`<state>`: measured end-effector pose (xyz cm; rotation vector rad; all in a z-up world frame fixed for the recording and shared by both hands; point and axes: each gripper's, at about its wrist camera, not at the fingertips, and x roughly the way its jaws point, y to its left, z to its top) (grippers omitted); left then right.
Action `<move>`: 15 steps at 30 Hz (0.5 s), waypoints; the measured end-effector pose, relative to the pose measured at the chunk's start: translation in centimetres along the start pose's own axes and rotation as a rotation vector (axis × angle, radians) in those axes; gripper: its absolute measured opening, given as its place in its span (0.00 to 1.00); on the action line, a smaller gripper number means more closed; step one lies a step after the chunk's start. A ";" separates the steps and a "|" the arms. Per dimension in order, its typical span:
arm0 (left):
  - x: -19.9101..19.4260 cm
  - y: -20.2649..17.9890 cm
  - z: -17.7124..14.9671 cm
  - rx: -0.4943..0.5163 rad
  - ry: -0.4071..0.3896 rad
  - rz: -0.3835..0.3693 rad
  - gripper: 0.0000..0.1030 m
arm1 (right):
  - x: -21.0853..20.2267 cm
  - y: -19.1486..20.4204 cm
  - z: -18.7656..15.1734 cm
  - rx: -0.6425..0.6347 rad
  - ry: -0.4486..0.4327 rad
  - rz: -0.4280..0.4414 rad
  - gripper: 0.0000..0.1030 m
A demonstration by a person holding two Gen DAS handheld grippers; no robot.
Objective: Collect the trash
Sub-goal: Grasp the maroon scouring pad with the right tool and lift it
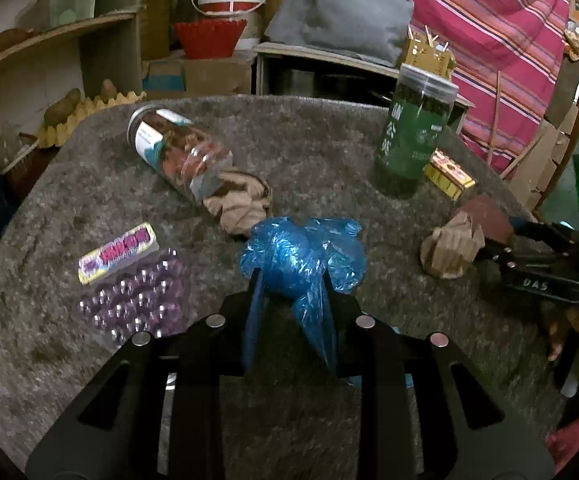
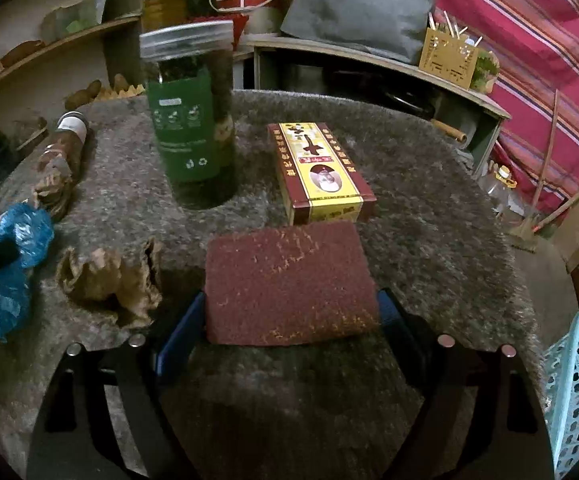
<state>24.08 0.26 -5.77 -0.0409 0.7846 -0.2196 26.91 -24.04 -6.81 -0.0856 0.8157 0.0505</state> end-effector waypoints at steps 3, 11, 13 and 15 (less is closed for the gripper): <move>-0.2 0.2 -0.8 0.009 0.012 -0.004 0.25 | -1.0 -0.2 -0.6 -0.001 -0.020 -0.005 0.82; -1.0 0.9 -2.3 0.002 0.008 -0.018 0.24 | -3.0 -1.3 -1.6 0.009 -0.054 -0.006 0.82; -1.6 1.0 -2.1 -0.005 -0.019 -0.016 0.23 | -3.5 -1.6 -1.8 0.018 -0.064 0.000 0.82; -2.0 0.8 -1.7 -0.008 -0.044 -0.015 0.23 | -4.0 -1.9 -1.9 0.024 -0.074 0.004 0.82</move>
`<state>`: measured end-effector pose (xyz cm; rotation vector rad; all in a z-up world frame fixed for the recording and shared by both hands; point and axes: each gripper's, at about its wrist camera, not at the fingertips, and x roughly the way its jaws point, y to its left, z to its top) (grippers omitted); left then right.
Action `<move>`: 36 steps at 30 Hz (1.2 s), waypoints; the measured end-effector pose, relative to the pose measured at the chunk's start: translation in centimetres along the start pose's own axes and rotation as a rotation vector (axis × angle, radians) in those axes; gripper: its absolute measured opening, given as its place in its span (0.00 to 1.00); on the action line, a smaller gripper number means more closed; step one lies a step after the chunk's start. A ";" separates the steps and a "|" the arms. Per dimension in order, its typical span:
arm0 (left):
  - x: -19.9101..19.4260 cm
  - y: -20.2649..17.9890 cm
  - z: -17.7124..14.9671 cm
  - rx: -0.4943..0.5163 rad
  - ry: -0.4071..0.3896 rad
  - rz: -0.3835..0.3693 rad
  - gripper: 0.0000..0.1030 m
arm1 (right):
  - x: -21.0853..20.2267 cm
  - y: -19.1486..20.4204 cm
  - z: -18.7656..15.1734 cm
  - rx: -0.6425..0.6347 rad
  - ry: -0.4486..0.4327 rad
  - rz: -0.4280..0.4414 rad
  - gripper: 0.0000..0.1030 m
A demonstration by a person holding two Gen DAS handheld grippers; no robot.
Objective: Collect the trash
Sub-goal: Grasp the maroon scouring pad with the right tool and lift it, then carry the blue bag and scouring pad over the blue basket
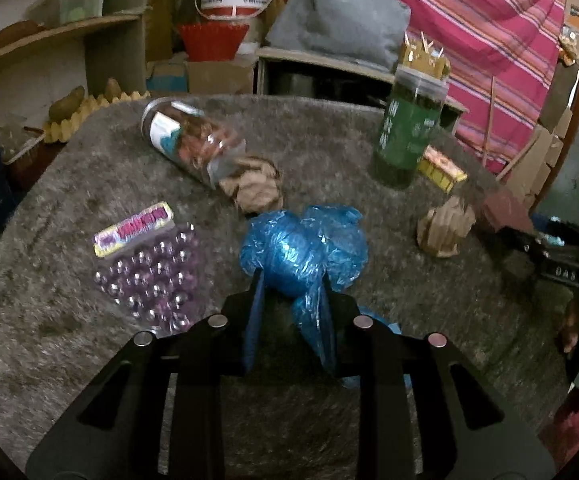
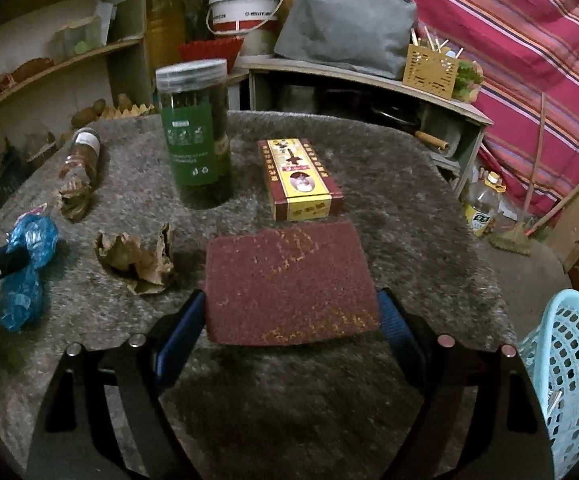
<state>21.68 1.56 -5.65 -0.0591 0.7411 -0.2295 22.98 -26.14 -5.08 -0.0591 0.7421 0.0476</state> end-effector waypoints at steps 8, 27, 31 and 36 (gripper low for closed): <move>-2.1 -3.0 1.7 0.062 -0.086 0.025 0.22 | -3.0 -2.3 -0.2 0.042 -0.059 -0.011 0.82; -3.1 -21.9 4.4 0.221 -0.203 -0.094 0.22 | -12.1 -16.1 -4.4 0.236 -0.180 -0.211 0.82; -1.9 -26.3 3.9 0.253 -0.192 -0.146 0.23 | -13.4 -19.9 -6.4 0.288 -0.175 -0.294 0.82; -0.5 -32.1 2.7 0.297 -0.177 -0.225 0.22 | -14.4 -24.7 -8.5 0.380 -0.168 -0.368 0.82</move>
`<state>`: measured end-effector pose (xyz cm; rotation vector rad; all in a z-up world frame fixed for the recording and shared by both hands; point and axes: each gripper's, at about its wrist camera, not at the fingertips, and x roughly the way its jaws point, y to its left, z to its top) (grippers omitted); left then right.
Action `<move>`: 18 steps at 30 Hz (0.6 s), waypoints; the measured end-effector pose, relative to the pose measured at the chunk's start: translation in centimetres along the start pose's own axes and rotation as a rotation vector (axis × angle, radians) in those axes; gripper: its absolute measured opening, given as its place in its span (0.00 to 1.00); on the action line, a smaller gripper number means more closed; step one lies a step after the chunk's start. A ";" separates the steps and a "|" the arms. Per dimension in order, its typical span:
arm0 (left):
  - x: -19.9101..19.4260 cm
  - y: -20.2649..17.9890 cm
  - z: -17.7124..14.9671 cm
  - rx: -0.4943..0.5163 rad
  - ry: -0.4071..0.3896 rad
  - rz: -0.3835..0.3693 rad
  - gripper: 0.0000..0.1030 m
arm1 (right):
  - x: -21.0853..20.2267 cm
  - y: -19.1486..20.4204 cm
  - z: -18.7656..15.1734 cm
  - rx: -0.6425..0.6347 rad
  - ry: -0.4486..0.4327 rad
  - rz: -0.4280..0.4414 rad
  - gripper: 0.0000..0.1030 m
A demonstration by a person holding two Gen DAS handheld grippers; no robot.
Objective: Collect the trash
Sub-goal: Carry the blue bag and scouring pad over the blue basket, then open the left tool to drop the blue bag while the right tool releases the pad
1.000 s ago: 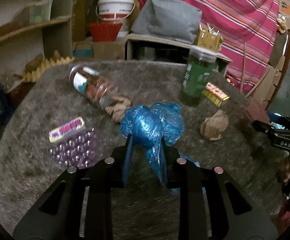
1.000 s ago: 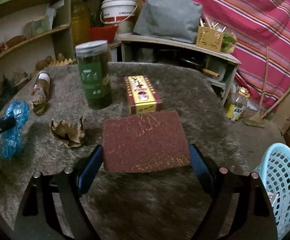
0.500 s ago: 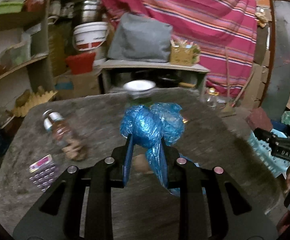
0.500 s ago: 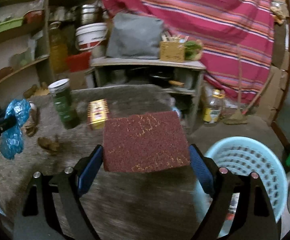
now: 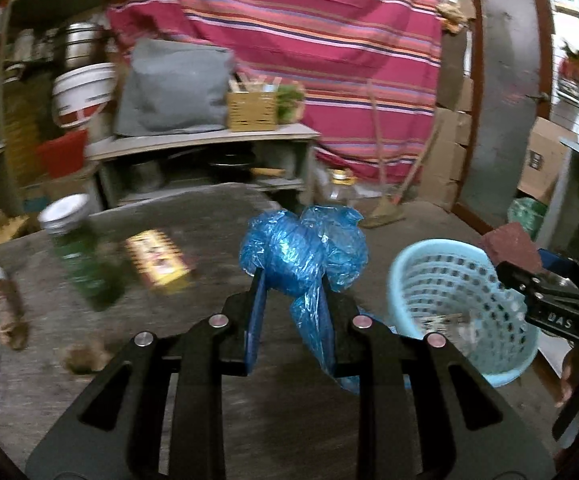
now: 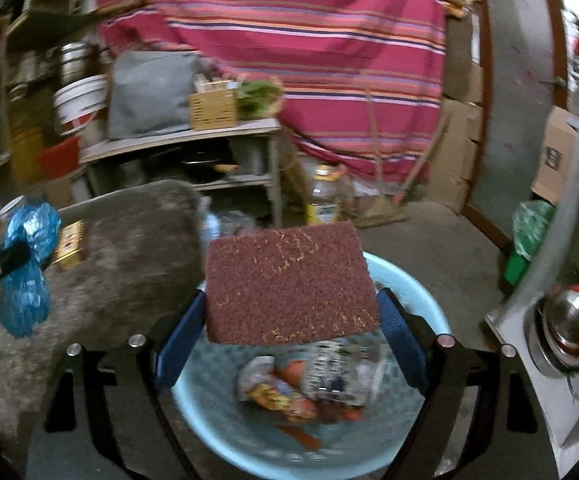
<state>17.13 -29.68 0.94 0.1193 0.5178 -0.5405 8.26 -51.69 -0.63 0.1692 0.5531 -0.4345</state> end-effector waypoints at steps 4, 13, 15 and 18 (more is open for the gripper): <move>1.6 -3.9 0.1 0.028 0.006 -0.051 0.22 | 0.1 -3.1 -0.2 0.044 0.000 -0.038 0.82; 5.1 -10.2 -0.2 0.079 0.044 -0.143 0.22 | 0.8 -6.4 -1.1 0.081 0.027 -0.069 0.82; 5.6 -11.1 -0.2 0.087 0.052 -0.154 0.23 | 0.7 -6.8 -1.4 0.083 0.029 -0.074 0.82; 6.0 -12.1 -0.1 0.110 0.052 -0.159 0.25 | 1.0 -7.3 -1.5 0.092 0.037 -0.075 0.82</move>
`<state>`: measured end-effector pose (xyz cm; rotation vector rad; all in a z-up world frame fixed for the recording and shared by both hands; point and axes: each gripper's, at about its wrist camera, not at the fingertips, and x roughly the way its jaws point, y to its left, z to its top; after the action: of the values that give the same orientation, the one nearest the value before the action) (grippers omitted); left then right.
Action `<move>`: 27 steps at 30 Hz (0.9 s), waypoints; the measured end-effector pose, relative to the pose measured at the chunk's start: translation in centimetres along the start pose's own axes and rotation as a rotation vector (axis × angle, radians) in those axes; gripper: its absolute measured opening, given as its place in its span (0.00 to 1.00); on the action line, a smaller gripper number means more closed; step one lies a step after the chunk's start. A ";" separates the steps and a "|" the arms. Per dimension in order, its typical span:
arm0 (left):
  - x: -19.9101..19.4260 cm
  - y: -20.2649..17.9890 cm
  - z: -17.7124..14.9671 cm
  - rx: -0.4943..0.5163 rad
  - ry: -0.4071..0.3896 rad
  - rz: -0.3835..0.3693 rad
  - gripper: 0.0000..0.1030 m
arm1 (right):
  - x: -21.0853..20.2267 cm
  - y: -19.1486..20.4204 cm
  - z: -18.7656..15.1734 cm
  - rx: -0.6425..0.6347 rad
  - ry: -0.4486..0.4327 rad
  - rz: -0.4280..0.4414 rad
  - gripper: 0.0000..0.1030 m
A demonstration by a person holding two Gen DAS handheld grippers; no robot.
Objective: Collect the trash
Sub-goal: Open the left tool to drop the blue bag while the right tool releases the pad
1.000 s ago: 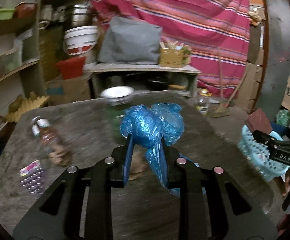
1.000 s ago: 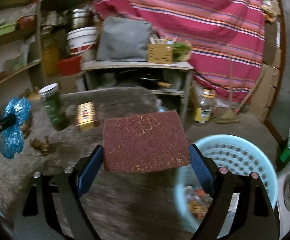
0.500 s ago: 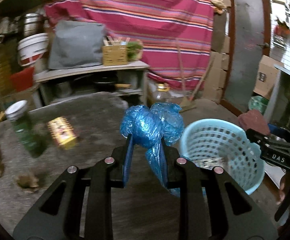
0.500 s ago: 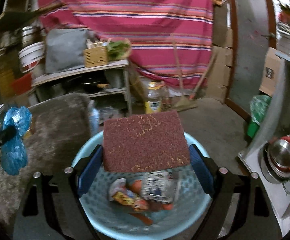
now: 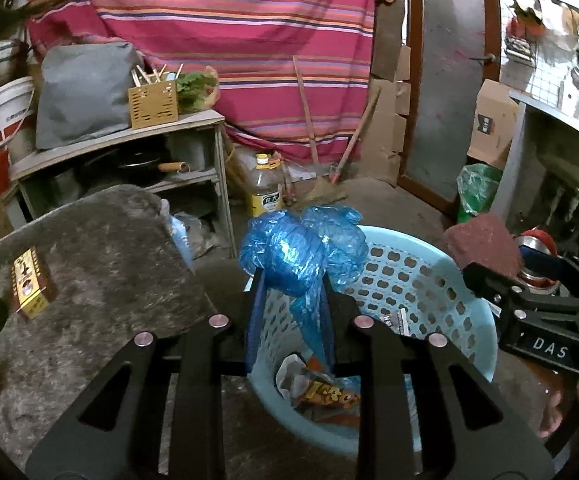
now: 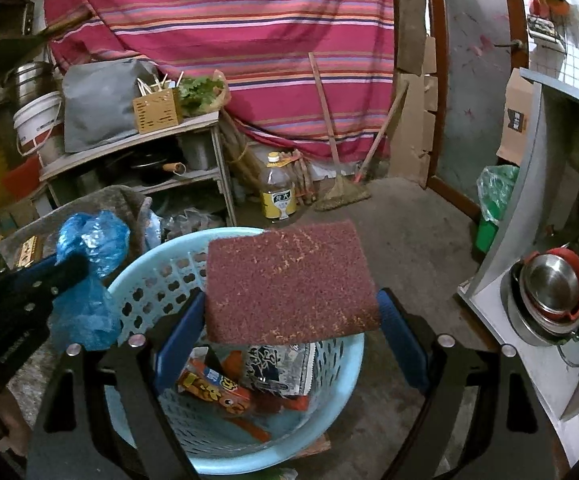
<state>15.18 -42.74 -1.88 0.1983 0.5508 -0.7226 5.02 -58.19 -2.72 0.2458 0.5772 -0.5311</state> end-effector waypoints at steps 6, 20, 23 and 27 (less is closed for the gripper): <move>0.5 0.6 0.5 -0.025 0.012 -0.002 0.49 | 0.2 -0.3 -0.1 0.005 0.007 -0.003 0.82; -3.2 6.0 0.5 -0.099 -0.072 0.143 0.90 | 0.7 1.7 -0.1 -0.034 0.030 0.002 0.82; -4.3 7.4 0.2 -0.122 -0.080 0.168 0.92 | 0.9 2.8 0.1 -0.046 0.036 0.012 0.82; -6.3 9.4 -0.5 -0.139 -0.089 0.204 0.95 | 1.4 4.4 0.1 -0.054 0.053 0.023 0.83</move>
<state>17.37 -32.01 0.96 0.0903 0.4859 -0.4904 8.46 -55.07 -3.15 0.2159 0.6388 -0.4870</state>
